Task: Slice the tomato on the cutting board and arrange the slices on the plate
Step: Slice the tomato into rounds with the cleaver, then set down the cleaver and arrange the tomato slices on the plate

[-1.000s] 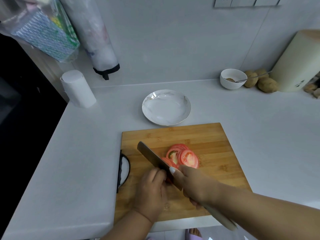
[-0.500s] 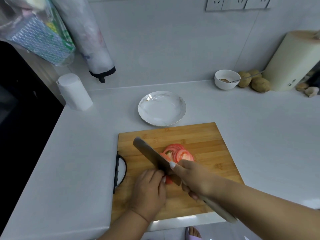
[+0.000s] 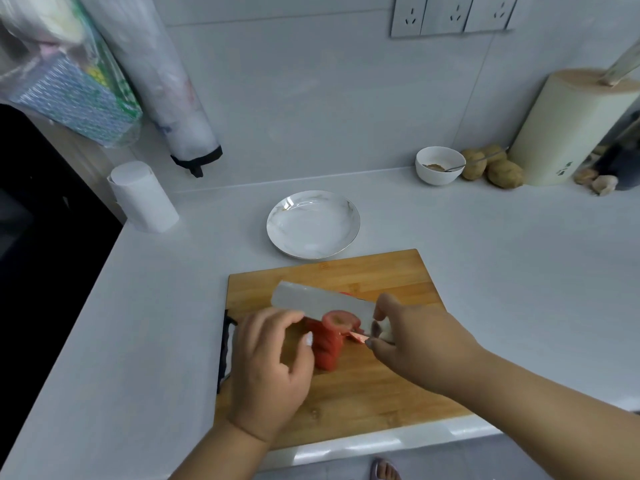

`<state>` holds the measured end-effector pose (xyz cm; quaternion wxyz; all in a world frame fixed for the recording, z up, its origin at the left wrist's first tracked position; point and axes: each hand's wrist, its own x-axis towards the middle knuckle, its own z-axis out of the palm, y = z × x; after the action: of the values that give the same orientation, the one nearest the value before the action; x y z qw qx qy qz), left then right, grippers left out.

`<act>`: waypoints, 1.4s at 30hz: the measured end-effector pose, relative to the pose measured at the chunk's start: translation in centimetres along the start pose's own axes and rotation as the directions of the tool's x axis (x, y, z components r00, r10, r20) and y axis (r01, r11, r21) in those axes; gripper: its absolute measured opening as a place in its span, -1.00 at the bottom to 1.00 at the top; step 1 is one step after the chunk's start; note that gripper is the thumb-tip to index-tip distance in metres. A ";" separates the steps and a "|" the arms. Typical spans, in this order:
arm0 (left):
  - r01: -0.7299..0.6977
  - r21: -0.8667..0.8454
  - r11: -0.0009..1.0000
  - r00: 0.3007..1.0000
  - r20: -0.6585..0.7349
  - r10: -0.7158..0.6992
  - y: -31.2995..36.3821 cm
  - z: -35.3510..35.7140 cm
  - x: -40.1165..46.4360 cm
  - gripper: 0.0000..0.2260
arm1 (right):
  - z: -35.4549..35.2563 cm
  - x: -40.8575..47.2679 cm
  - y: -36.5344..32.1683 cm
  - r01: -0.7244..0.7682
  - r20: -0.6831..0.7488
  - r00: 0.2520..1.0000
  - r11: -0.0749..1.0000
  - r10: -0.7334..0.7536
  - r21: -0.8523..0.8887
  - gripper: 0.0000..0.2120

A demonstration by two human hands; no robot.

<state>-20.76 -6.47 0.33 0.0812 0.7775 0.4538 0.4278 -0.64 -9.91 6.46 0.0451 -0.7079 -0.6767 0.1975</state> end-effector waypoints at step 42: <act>0.658 -0.253 0.709 0.753 0.247 -0.610 -0.9 4.4 3.4 -0.93 | 6.2 3.0 6.0 -0.324 -0.188 0.939 0.924 0.288 -0.202 -0.81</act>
<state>-17.30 -2.14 -0.84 0.3829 0.5781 0.6095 0.3843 2.92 -8.73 -1.91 -0.0162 -0.8187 -0.5701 0.0672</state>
